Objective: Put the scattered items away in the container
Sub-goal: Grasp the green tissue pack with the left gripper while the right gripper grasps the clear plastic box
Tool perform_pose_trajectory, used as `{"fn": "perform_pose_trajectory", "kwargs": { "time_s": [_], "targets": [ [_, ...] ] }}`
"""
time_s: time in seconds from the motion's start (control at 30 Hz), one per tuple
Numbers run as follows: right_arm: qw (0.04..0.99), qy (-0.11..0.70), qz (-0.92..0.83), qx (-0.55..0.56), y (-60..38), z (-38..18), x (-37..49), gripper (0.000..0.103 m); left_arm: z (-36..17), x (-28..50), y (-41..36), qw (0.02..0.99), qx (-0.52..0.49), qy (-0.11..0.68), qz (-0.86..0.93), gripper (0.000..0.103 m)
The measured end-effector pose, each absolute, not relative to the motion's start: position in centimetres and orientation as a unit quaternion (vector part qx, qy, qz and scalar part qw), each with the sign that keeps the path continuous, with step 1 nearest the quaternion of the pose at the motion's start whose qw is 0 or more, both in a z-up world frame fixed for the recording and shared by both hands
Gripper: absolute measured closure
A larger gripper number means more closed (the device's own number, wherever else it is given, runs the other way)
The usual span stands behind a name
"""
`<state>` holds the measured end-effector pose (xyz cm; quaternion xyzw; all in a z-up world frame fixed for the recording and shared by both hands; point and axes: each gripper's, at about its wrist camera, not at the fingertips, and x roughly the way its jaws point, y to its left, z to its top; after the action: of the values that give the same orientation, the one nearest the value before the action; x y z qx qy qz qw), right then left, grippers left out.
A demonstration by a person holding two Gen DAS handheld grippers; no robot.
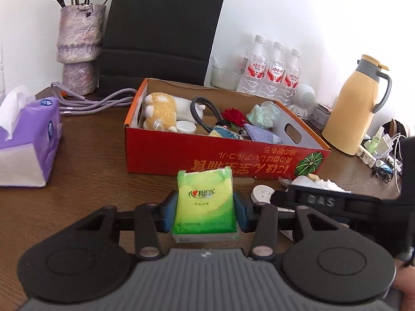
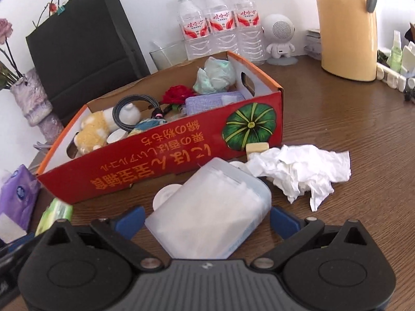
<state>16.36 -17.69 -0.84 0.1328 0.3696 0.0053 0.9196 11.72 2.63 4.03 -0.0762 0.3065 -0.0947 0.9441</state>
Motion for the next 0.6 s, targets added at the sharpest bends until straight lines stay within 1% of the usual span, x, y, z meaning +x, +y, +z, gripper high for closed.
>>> {"fn": "perform_pose_trajectory", "kwargs": {
  "time_s": [0.03, 0.13, 0.2, 0.23, 0.33, 0.4, 0.43, 0.47, 0.5, 0.53, 0.57, 0.6],
  "targets": [
    [0.923, 0.364, 0.002, 0.123, -17.5, -0.9, 16.4, 0.002, 4.0, 11.5, 2.6, 0.943, -0.081, 0.308, -0.094, 0.058],
    [0.928, 0.354, 0.031, 0.111, -17.9, -0.9, 15.7, 0.010, 4.1, 10.4, 2.6, 0.942, -0.087, 0.308, -0.097, 0.058],
    [0.927, 0.354, 0.059, 0.105, -18.8, -0.6, 14.8, 0.022, 4.0, 9.3, 2.4, 0.942, -0.084, 0.308, -0.101, 0.058],
    [0.927, 0.355, 0.074, 0.101, -19.3, -0.5, 14.2, 0.024, 3.9, 8.8, 2.4, 0.942, -0.082, 0.309, -0.102, 0.058],
    [0.919, 0.367, 0.133, 0.056, -20.8, -0.4, 11.9, 0.030, 3.5, 7.0, 2.2, 0.940, -0.081, 0.314, -0.106, 0.058],
    [0.907, 0.389, 0.160, 0.013, -21.9, -0.3, 10.1, 0.037, 3.1, 5.9, 2.2, 0.937, -0.085, 0.320, -0.107, 0.057],
    [0.904, 0.397, 0.160, 0.008, -22.6, -0.1, 9.3, 0.036, 2.9, 5.5, 2.1, 0.936, -0.086, 0.323, -0.108, 0.057],
    [0.905, 0.398, 0.152, 0.015, -23.4, 0.1, 8.5, 0.032, 2.8, 5.2, 1.9, 0.936, -0.085, 0.324, -0.108, 0.057],
    [0.908, 0.392, 0.147, 0.031, -24.2, 0.5, 7.8, 0.022, 2.6, 4.8, 1.6, 0.936, -0.081, 0.324, -0.108, 0.057],
    [0.911, 0.383, 0.147, 0.047, -24.7, 0.7, 7.3, 0.017, 2.6, 4.6, 1.3, 0.937, -0.076, 0.322, -0.109, 0.057],
    [0.914, 0.371, 0.155, 0.059, -24.9, 1.0, 6.9, 0.015, 2.5, 4.6, 1.0, 0.938, -0.072, 0.321, -0.111, 0.057],
    [0.917, 0.361, 0.162, 0.058, -24.7, 1.1, 6.9, 0.016, 2.5, 4.6, 0.8, 0.938, -0.070, 0.322, -0.111, 0.057]
  ]
}}
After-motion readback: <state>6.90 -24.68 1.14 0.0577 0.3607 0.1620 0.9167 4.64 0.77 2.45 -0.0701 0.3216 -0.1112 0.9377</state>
